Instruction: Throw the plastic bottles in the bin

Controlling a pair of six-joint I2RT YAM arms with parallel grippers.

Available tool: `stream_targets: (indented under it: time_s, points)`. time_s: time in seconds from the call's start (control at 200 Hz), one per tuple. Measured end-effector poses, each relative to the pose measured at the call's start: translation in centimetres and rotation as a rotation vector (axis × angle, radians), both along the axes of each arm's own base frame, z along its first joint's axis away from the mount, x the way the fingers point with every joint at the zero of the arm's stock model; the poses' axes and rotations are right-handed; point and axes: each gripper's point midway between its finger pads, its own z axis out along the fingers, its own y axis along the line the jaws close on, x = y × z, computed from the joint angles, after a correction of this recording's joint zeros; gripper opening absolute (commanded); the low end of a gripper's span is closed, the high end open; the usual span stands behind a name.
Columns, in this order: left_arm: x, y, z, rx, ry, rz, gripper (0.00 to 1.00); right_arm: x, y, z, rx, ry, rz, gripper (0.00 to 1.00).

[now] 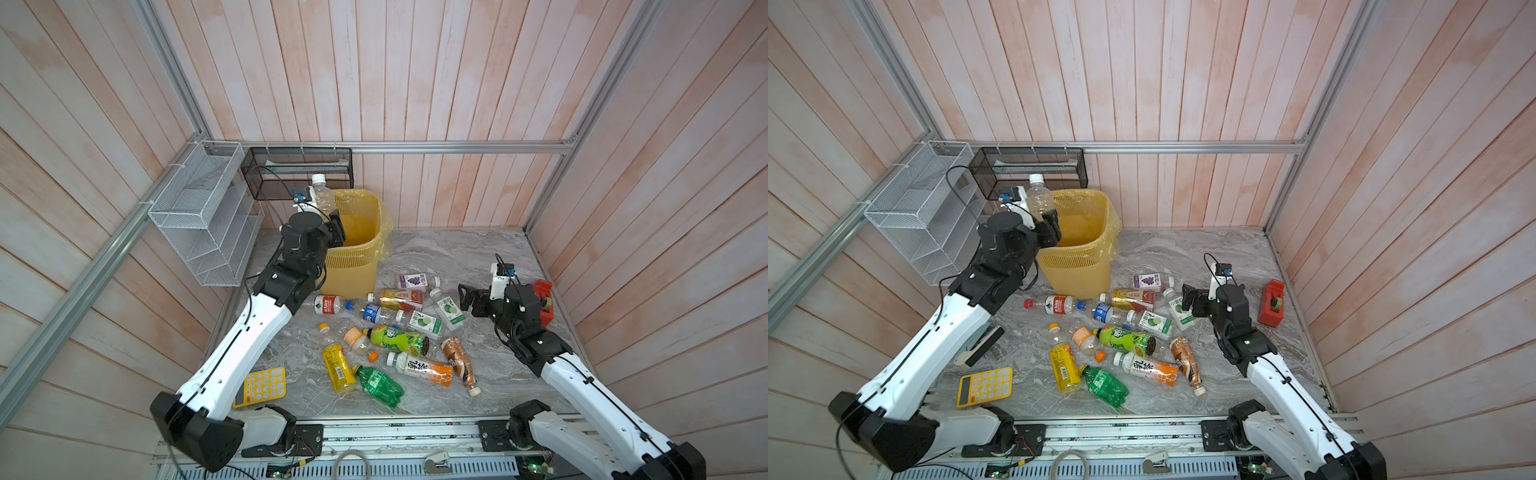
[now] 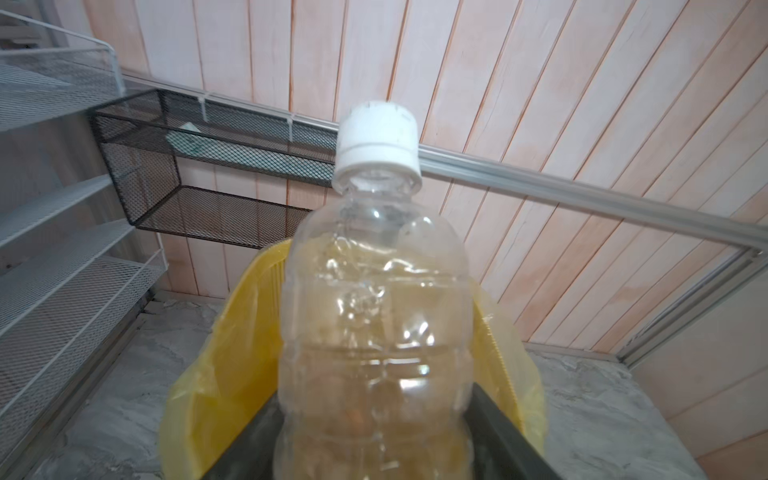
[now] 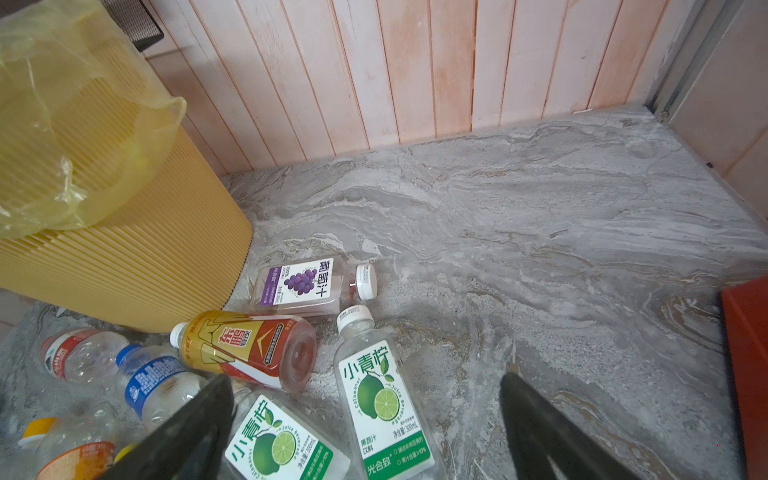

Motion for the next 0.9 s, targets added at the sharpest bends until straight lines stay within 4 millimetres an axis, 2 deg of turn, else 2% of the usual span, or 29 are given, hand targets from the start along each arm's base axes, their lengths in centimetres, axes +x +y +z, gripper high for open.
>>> stream_targets:
  time_s: [0.04,0.105,0.185,0.28,0.445,0.54,0.64,0.74,0.9]
  points:
    - [1.5,-0.2,-1.4,-0.004,0.047,-0.018,0.82,-0.1,0.1,-0.3,-0.006,0.010,0.007,0.99]
    - [3.1,-0.4,-3.0,-0.014,0.101,-0.038,0.99,-0.1,0.1,-0.5,-0.014,0.018,0.013,0.99]
    - [3.2,-0.8,-3.5,-0.039,0.122,-0.065,1.00,-0.3,0.1,-0.4,-0.018,0.018,0.015,0.99]
    - [1.7,-1.0,-1.9,-0.060,0.082,-0.094,1.00,-0.3,0.1,-0.4,-0.019,0.015,0.016,0.99]
    - [-2.6,0.1,2.2,-0.094,-0.043,-0.104,1.00,-0.1,0.0,-0.8,-0.025,0.028,0.012,0.99]
    - [-4.9,0.5,2.2,-0.091,-0.077,-0.095,1.00,0.1,0.2,-1.9,-0.037,0.059,0.012,0.99]
    - [-6.6,0.3,-0.2,-0.071,-0.052,-0.093,1.00,0.6,0.3,-3.5,-0.054,0.106,0.014,0.99]
    - [-7.8,0.1,-3.8,-0.046,0.008,-0.093,1.00,0.9,0.5,-5.2,-0.072,0.156,0.016,0.99]
    - [-9.8,0.0,-9.6,-0.020,0.114,-0.089,1.00,1.3,1.0,-6.7,-0.078,0.196,0.031,0.98]
